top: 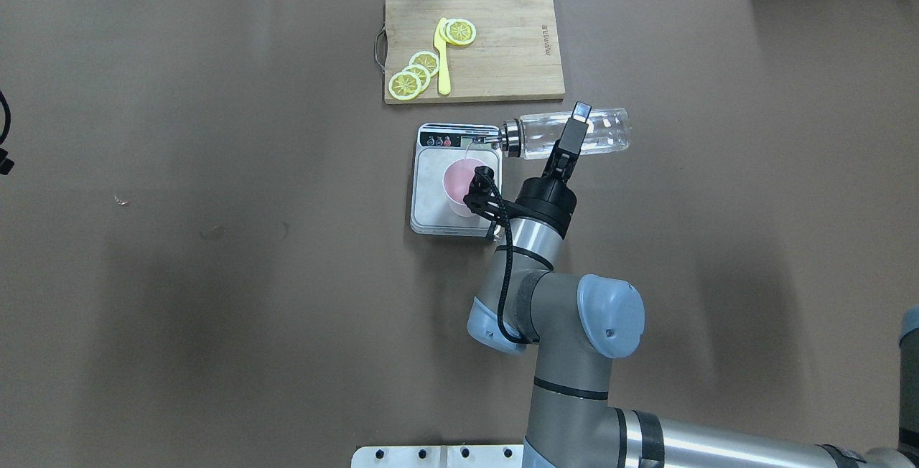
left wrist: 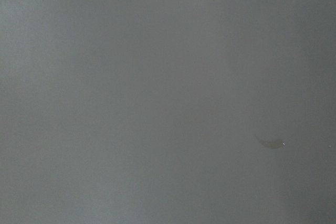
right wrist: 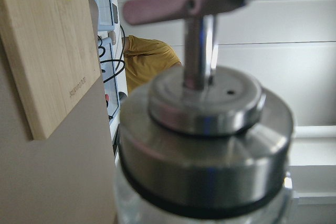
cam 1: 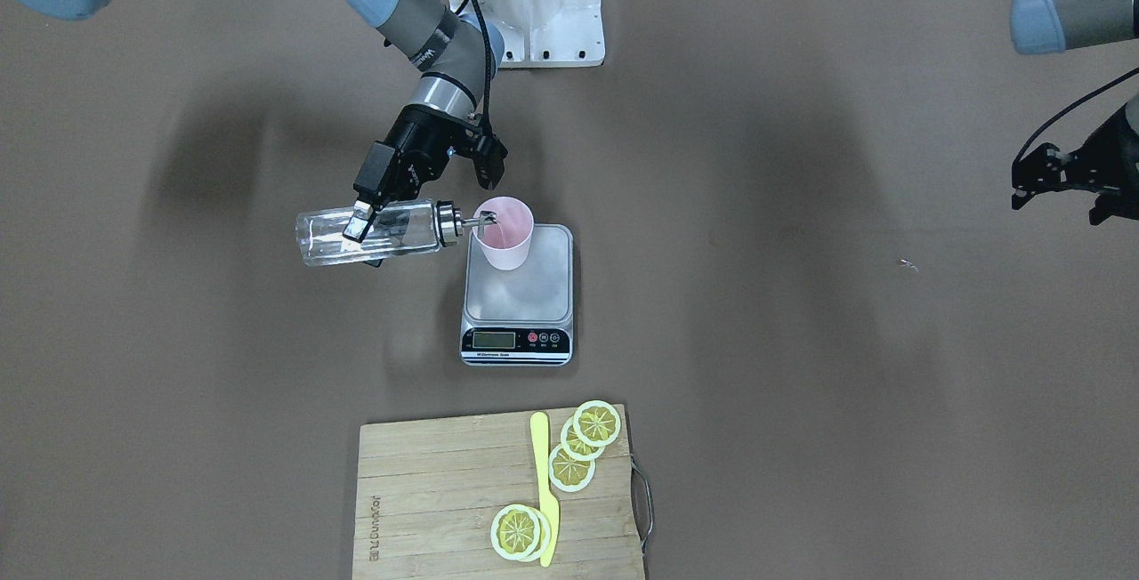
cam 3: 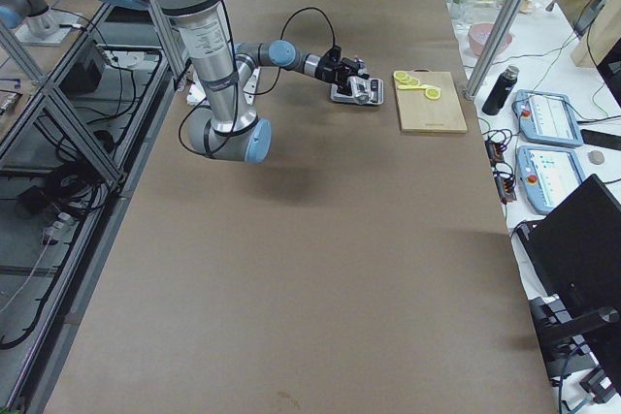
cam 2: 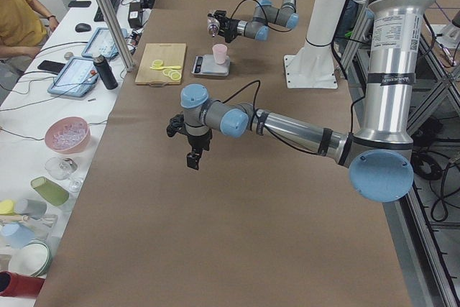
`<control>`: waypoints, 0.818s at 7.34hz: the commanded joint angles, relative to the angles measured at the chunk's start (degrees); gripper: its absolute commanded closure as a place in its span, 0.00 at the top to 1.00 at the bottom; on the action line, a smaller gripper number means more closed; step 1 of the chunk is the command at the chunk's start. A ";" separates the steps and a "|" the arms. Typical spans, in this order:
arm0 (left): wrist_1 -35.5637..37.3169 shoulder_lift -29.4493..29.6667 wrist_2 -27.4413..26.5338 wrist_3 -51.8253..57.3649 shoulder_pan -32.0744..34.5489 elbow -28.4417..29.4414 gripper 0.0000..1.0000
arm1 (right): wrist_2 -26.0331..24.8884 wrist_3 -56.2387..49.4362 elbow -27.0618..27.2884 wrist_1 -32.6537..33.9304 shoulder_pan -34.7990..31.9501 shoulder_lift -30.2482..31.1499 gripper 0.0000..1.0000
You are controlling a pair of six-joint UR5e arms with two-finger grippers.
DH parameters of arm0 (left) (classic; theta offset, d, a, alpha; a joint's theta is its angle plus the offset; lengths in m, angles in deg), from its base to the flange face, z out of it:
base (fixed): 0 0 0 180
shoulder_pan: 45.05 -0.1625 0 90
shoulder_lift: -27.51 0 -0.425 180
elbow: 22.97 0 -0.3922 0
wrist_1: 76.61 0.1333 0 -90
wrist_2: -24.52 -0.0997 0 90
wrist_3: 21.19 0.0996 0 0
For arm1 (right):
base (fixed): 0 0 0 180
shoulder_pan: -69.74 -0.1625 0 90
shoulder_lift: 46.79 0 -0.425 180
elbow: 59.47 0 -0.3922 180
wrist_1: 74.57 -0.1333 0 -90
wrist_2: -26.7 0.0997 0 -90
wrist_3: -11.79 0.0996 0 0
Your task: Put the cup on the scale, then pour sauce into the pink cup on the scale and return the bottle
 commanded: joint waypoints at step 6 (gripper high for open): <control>-0.04 0.06 0.35 0.00 0.26 -0.28 0.97 | 3.78 0.63 10.78 -0.09 1.28 3.49 0.00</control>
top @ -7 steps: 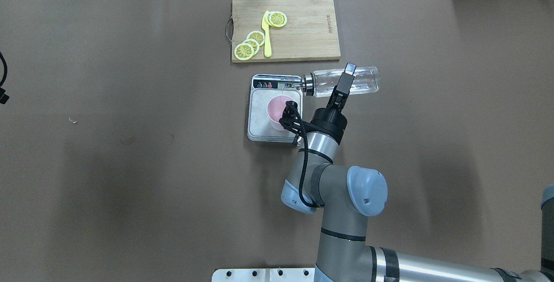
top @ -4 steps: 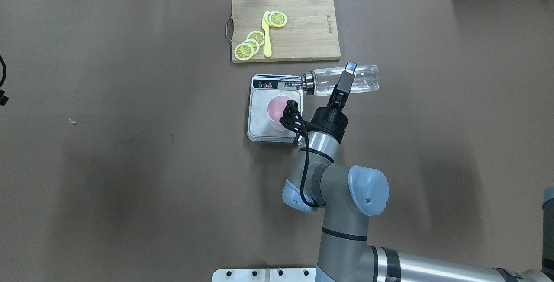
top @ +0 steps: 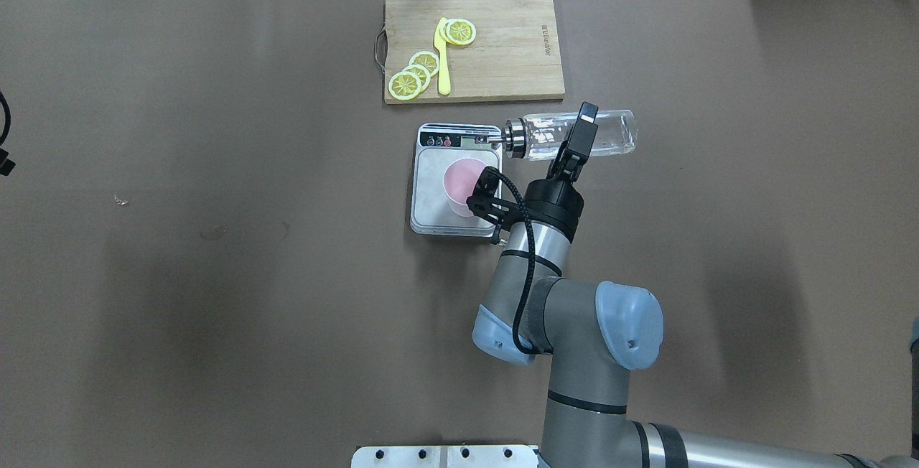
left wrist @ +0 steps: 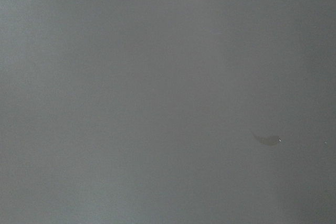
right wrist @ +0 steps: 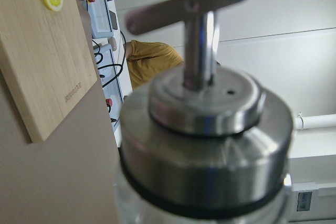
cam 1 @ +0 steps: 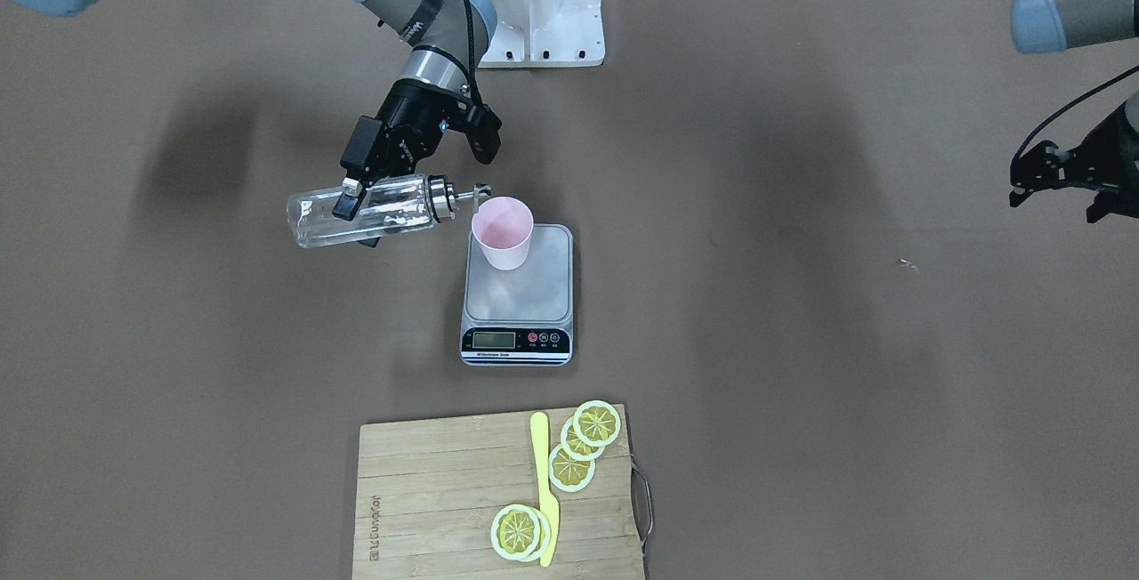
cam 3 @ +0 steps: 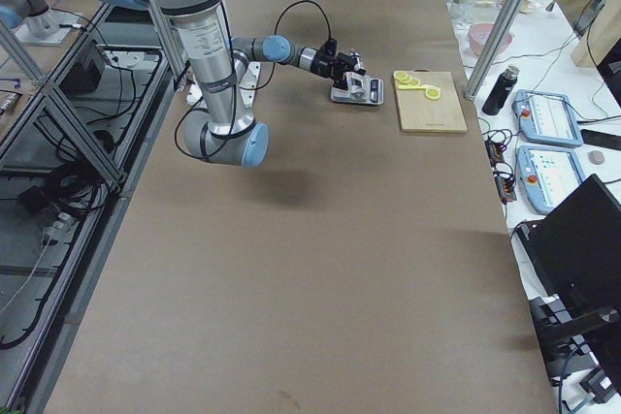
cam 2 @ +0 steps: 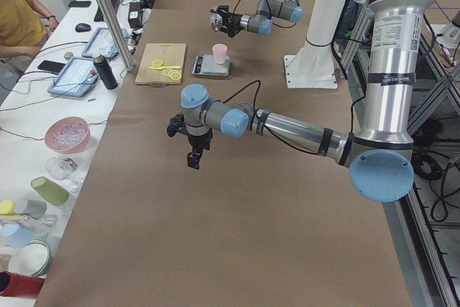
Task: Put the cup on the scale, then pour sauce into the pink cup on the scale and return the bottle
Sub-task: 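Rotate the dispenser upright with the right gripper above the cup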
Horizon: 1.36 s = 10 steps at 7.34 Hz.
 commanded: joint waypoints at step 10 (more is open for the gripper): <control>-3.51 -0.01 -0.09 0.09 1.11 -0.92 0.97 | 26.55 3.85 19.10 -0.98 -4.43 3.93 0.00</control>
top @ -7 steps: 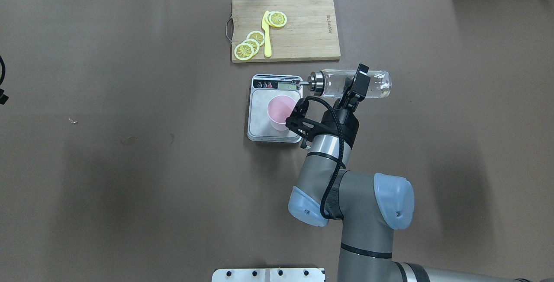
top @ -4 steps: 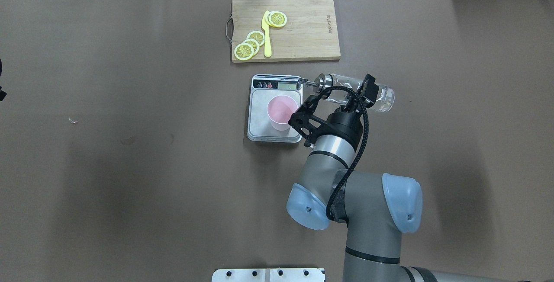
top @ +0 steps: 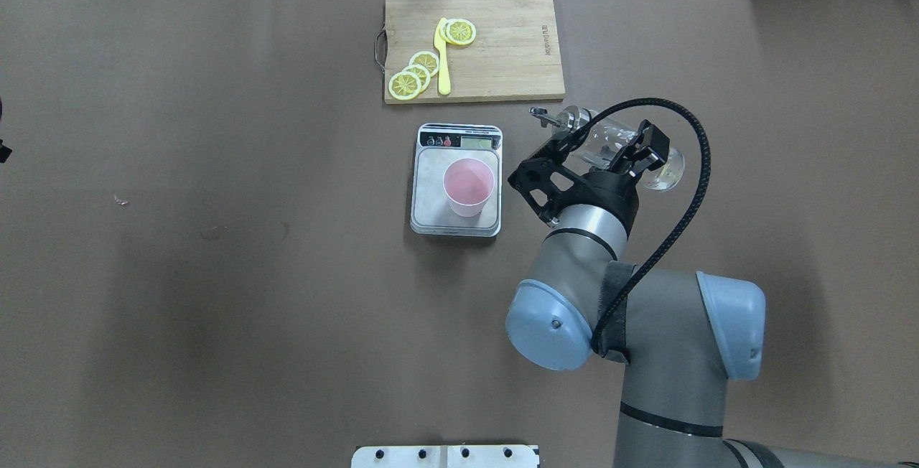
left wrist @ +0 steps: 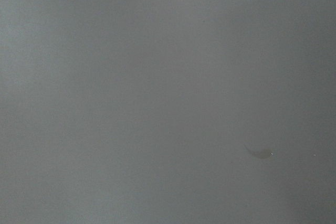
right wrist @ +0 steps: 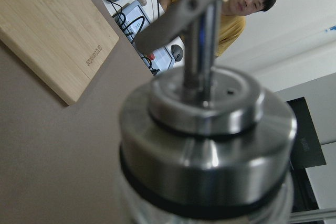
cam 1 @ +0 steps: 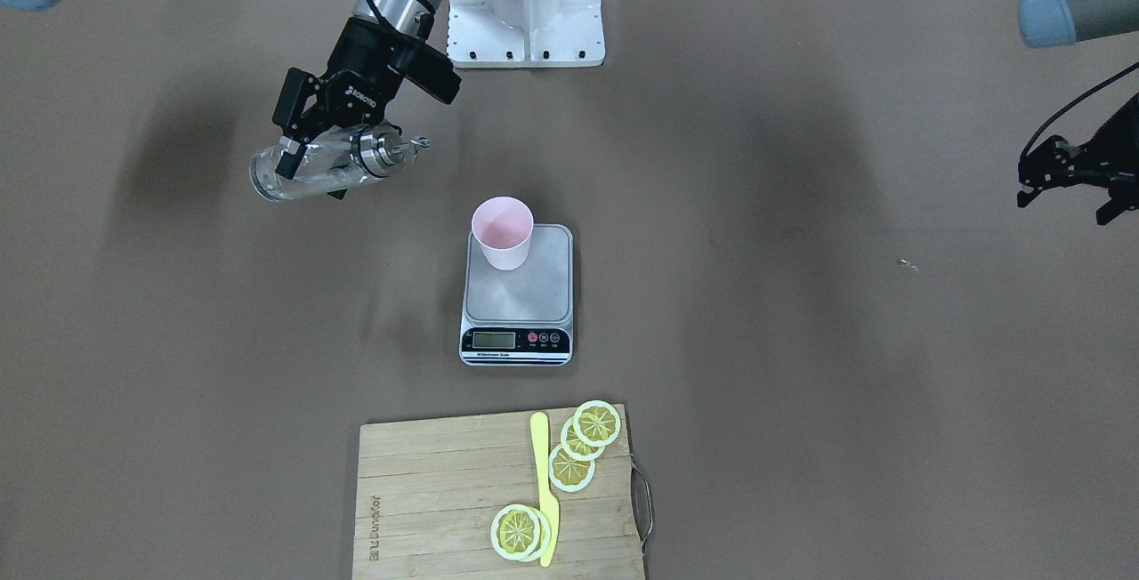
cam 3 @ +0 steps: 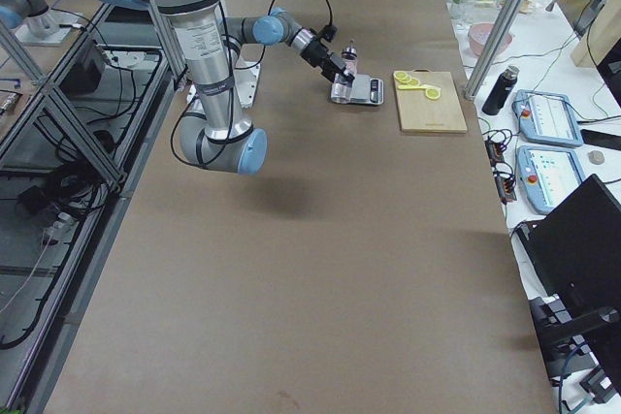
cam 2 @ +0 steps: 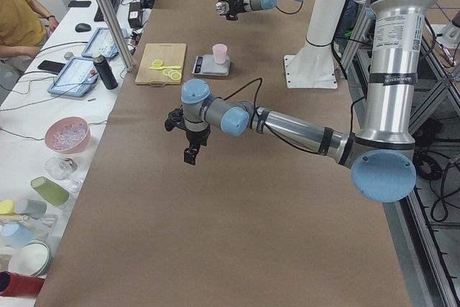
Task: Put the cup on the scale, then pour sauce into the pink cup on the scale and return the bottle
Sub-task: 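Rotate the dispenser upright with the right gripper above the cup, then carry the upright dispenser with the right gripper back to its spot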
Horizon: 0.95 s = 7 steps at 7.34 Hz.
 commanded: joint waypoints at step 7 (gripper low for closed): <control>-1.28 0.78 -0.73 1.64 0.53 -0.30 0.97 | 25.41 -7.78 3.86 -21.79 -11.34 10.28 0.00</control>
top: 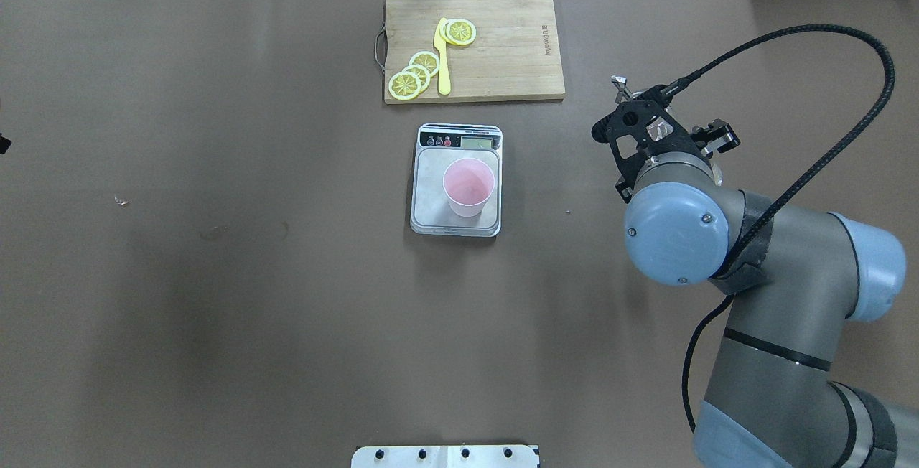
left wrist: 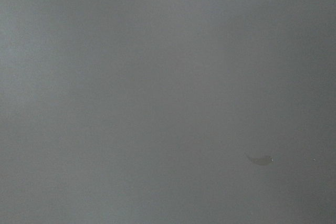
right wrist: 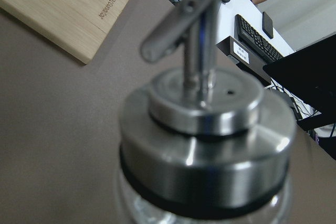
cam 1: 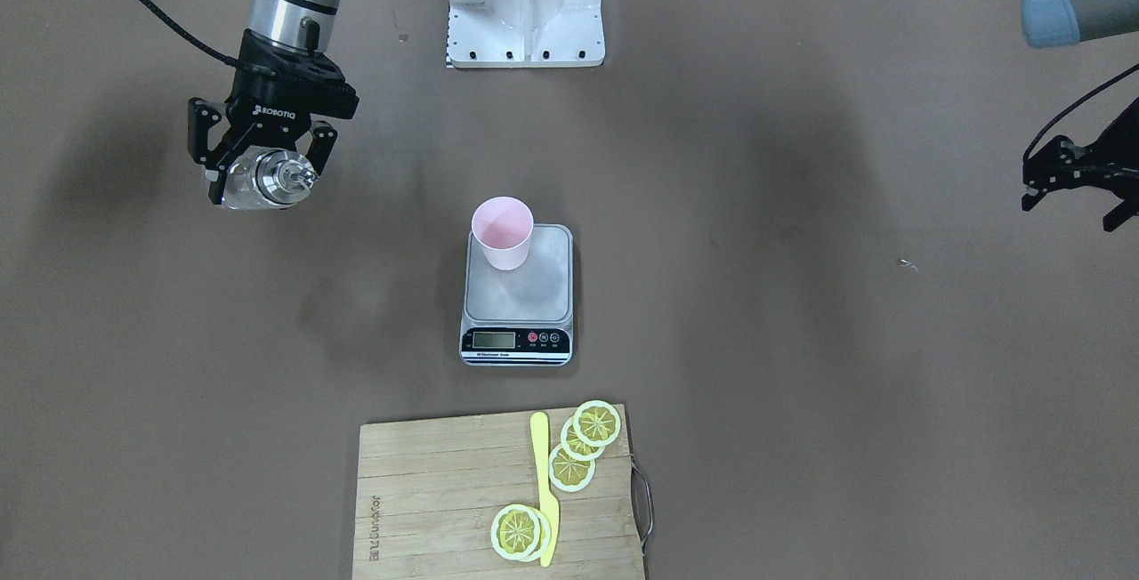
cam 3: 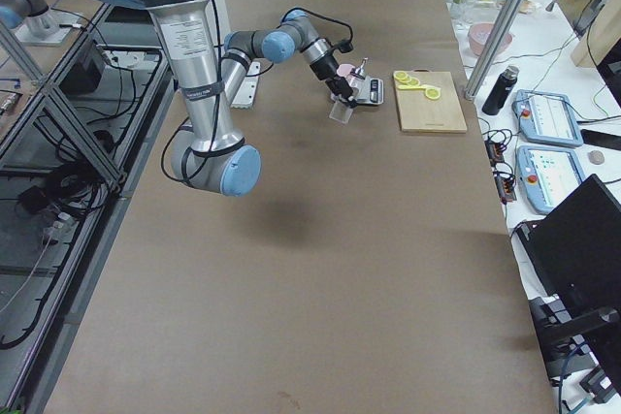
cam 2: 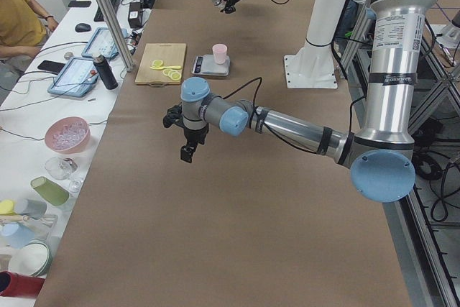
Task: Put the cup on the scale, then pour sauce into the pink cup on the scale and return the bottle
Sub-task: 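Carry the upright dispenser with the right gripper back to its spot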
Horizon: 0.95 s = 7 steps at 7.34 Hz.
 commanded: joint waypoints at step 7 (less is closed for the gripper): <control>0.03 -0.24 -0.24 -0.26 0.22 -1.70 0.97 | 8.34 -2.92 0.25 -33.82 -5.59 19.08 0.00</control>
